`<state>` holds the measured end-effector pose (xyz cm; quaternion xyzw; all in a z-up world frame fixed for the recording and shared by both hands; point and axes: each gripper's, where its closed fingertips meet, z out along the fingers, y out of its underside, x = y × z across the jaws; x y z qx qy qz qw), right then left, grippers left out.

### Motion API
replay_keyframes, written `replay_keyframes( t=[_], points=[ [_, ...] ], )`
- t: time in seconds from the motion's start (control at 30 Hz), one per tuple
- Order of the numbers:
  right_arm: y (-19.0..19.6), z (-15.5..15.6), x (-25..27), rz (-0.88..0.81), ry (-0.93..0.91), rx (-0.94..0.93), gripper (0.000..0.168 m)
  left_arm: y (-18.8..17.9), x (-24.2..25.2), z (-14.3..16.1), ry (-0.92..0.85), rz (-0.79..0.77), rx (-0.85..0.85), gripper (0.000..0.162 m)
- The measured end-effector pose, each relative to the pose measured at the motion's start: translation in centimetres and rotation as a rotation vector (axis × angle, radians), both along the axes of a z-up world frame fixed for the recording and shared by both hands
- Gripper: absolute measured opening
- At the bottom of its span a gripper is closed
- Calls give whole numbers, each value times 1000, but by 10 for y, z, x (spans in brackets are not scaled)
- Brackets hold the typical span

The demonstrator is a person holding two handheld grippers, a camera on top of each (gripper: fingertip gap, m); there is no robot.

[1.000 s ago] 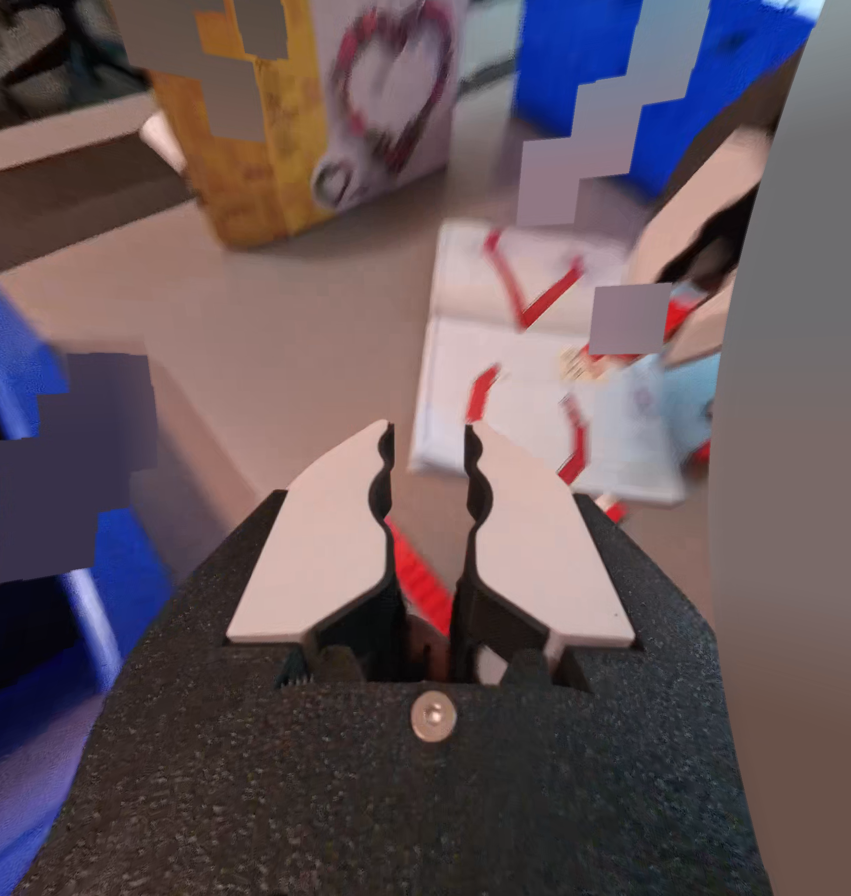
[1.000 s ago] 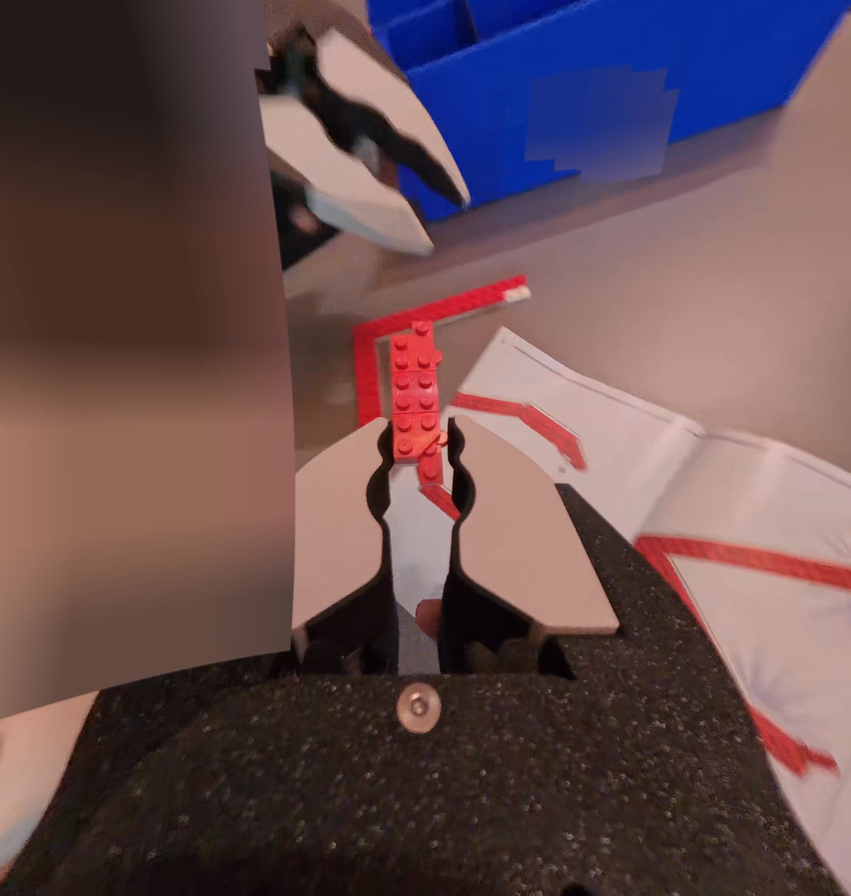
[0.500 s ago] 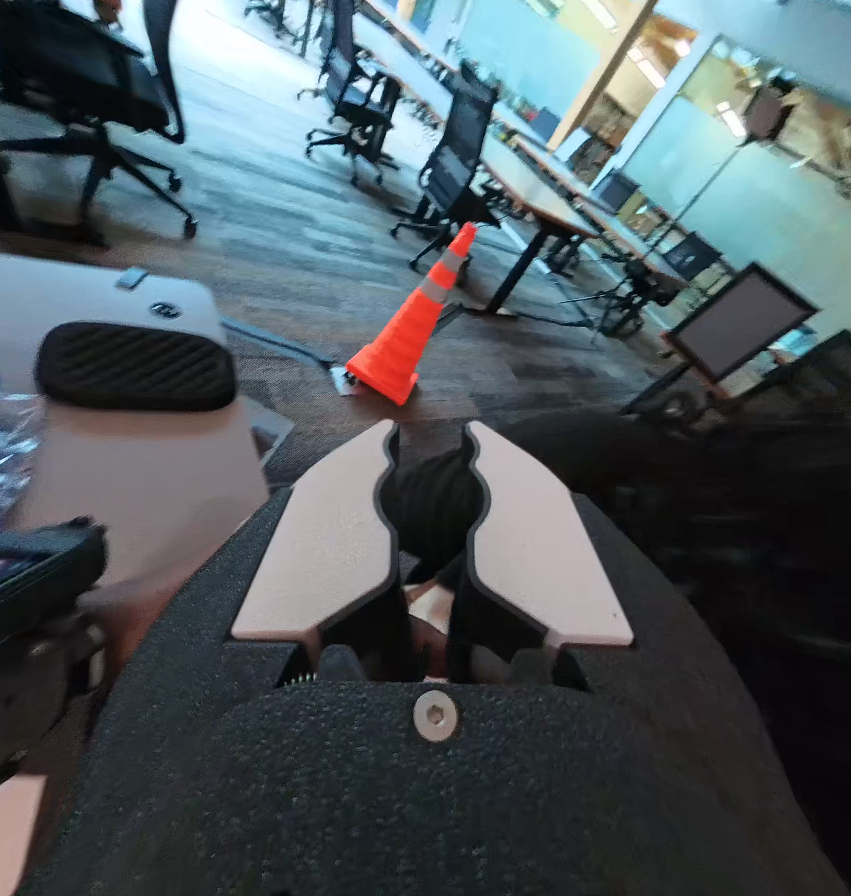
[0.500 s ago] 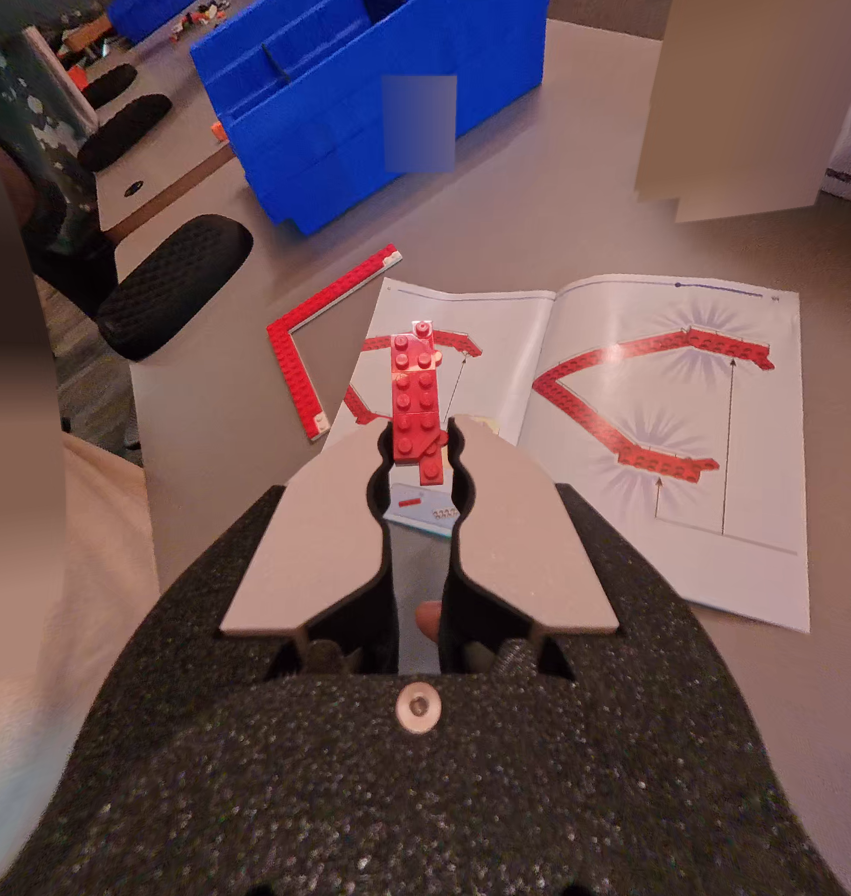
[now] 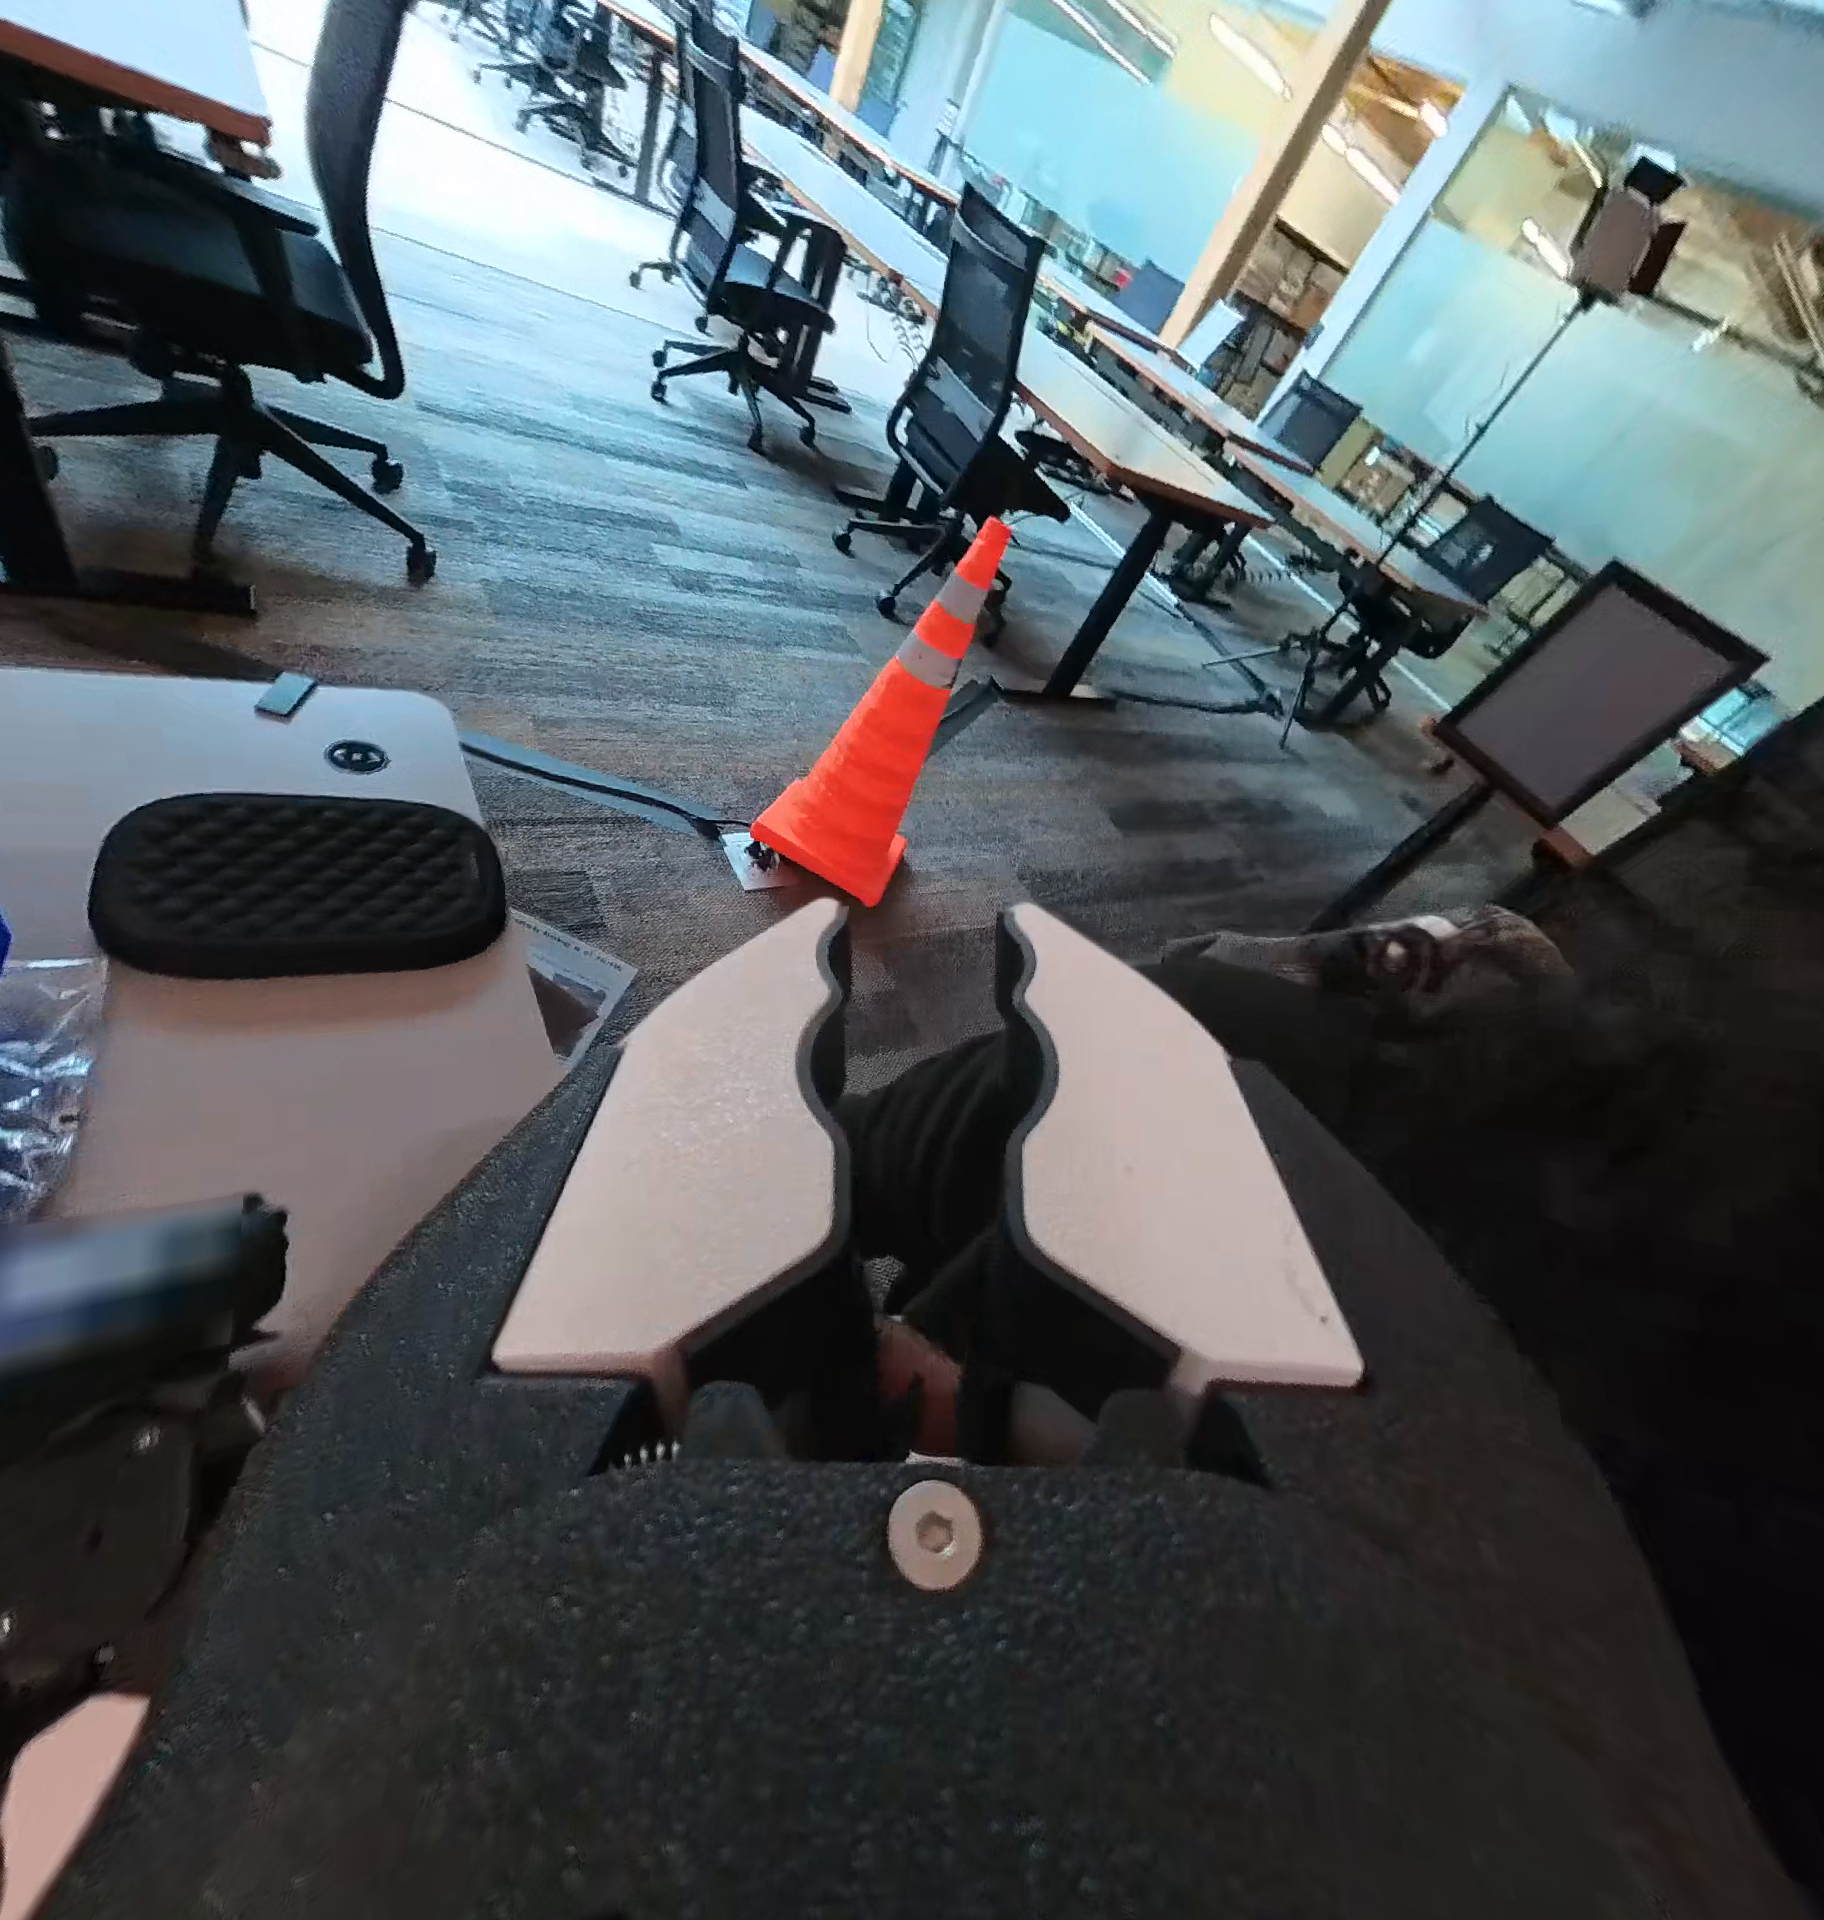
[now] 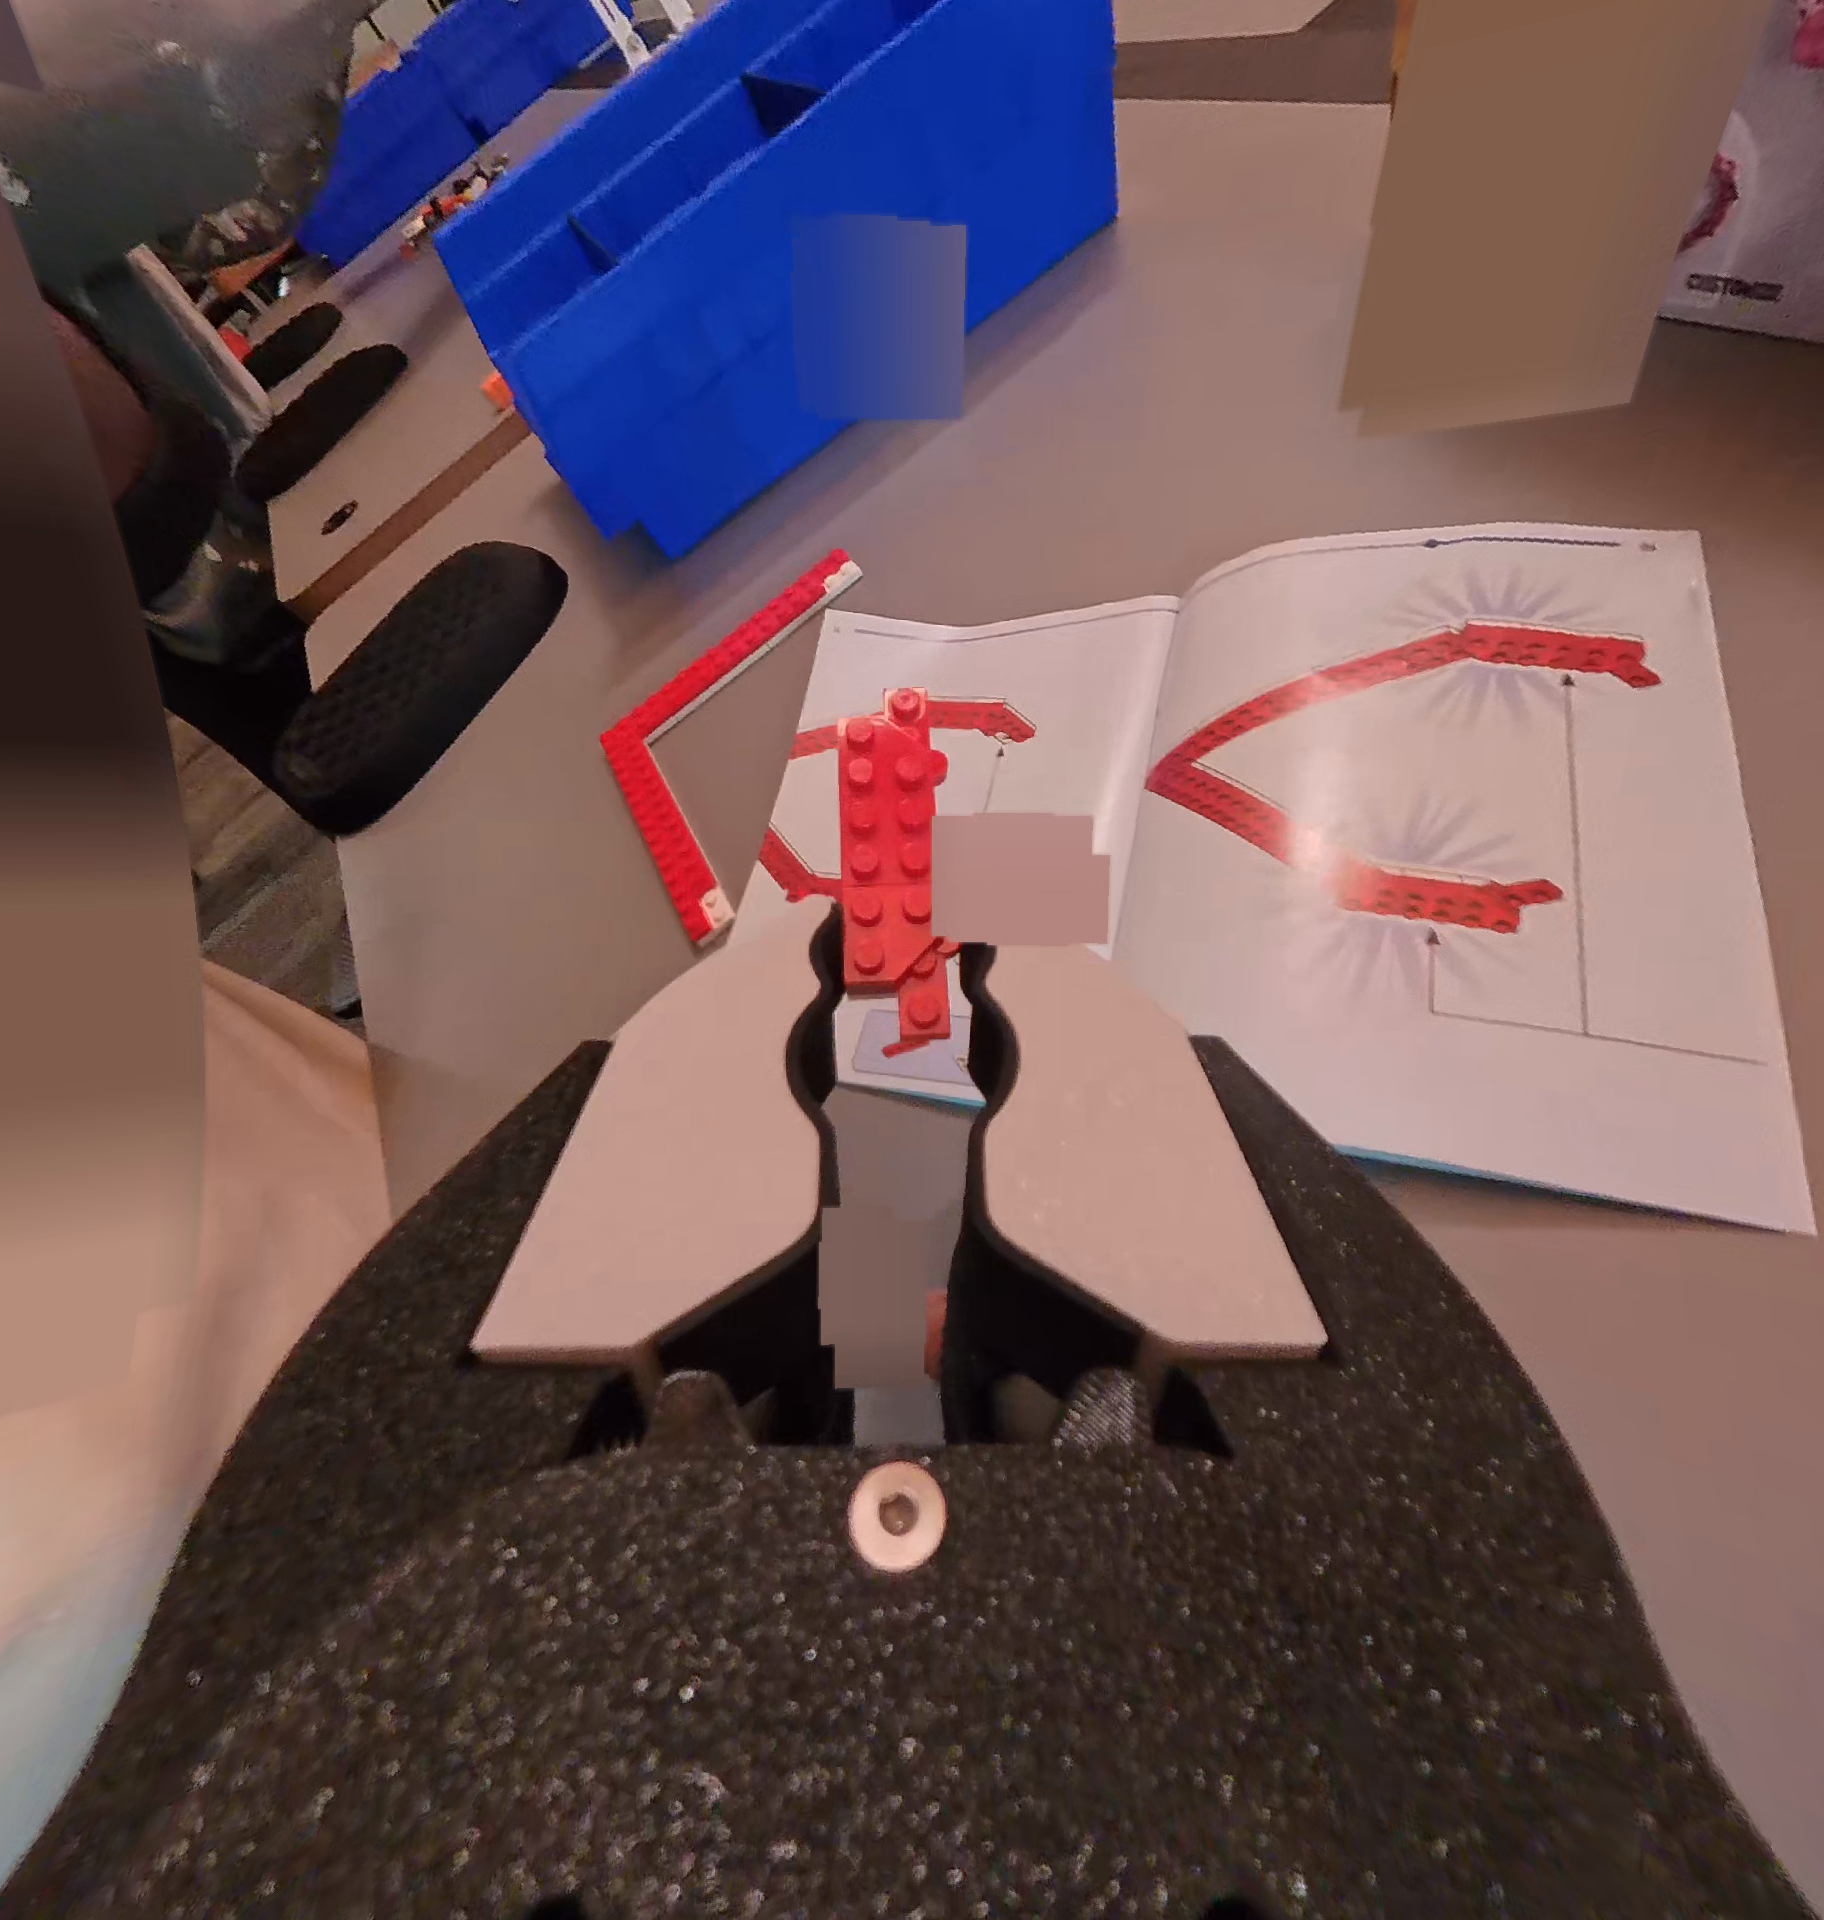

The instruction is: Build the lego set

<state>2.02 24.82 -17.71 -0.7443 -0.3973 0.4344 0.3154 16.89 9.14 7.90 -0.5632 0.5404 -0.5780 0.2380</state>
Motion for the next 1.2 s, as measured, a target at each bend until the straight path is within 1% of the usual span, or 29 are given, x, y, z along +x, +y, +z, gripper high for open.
replay_keyframes(
  t=[0.03,0.1,0.13,0.27,0.33,0.4,0.43,0.47,0.53,0.57,0.63,0.67,0.7,0.8,0.87,1.0,1.13,1.2],
  points=[
    [-1,0,-3,8,5,-2,21,-2,3,2,-3,-7,18,26],
    [-2,-2,-6,14,3,-2,21,-4,5,3,-2,-16,71,26],
    [-1,-4,-6,13,-4,-1,20,0,5,0,-1,7,87,26],
    [2,-6,0,-8,-11,-2,20,31,-7,-14,13,132,8,26],
    [3,-7,5,-20,-8,-8,20,45,-16,-15,1,196,22,26],
    [6,-10,10,-37,-15,-18,20,51,-24,-20,-18,213,-4,27],
    [8,-11,13,-46,-17,-22,20,56,-27,-31,-5,222,11,27],
    [10,-11,15,-56,-18,-24,20,70,-31,-49,27,255,49,29],
    [15,-11,21,-81,-26,-13,20,126,-52,-86,89,432,124,27],
    [18,-11,24,-98,-39,2,20,153,-72,-103,119,519,145,26],
    [23,-10,29,-125,-72,42,20,197,-125,-130,143,697,106,25],
    [24,-11,31,-133,-87,64,20,212,-156,-142,150,788,75,25],
    [25,-11,32,-139,-98,87,20,219,-187,-153,151,859,44,26],
    [28,-13,29,-140,-104,143,20,207,-257,-185,165,993,8,27],
    [28,-16,22,-120,-93,163,20,187,-283,-206,196,1052,18,28],
    [31,-26,9,-70,-109,149,20,147,-297,-237,223,1093,136,29],
    [36,-34,0,-27,-165,201,20,142,-320,-264,371,1221,297,24],
    [38,-40,-1,-8,-202,217,20,142,-323,-278,437,1192,294,22]
  ],
)
